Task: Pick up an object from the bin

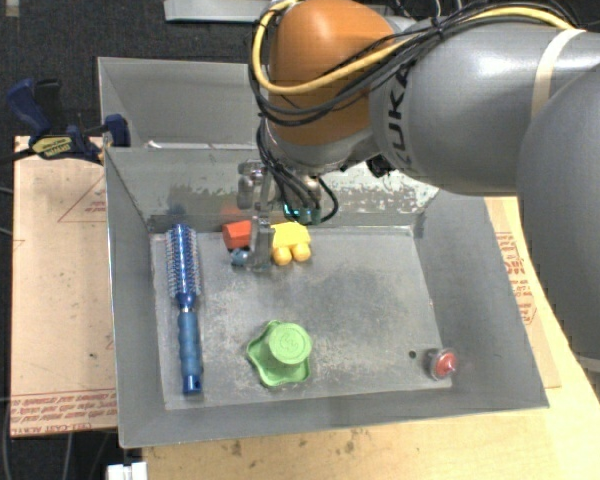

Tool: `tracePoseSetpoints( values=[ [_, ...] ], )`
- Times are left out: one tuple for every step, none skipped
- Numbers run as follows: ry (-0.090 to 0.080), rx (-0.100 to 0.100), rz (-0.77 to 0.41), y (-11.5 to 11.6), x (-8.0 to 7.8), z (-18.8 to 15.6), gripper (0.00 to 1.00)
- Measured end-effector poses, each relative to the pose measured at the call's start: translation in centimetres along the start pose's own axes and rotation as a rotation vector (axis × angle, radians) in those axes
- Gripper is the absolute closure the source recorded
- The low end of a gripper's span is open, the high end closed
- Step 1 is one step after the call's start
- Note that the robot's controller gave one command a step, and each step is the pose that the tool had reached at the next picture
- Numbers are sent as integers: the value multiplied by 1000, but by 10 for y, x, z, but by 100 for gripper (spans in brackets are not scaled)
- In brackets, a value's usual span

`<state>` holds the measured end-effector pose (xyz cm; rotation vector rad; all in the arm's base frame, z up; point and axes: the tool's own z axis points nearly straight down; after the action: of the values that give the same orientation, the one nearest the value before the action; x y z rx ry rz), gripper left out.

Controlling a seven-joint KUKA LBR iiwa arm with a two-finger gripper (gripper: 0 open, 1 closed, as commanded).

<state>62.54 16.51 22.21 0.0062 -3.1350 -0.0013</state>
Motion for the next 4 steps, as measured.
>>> tracePoseSetpoints(
  values=[
    [-5, 1, 336, -90, -30, 137, 0],
    [-2, 4, 271, -53, -32, 150, 0],
    [-14, -4, 273, -53, -34, 149, 100],
    [3, 0, 272, -52, -31, 152, 0]
  ],
)
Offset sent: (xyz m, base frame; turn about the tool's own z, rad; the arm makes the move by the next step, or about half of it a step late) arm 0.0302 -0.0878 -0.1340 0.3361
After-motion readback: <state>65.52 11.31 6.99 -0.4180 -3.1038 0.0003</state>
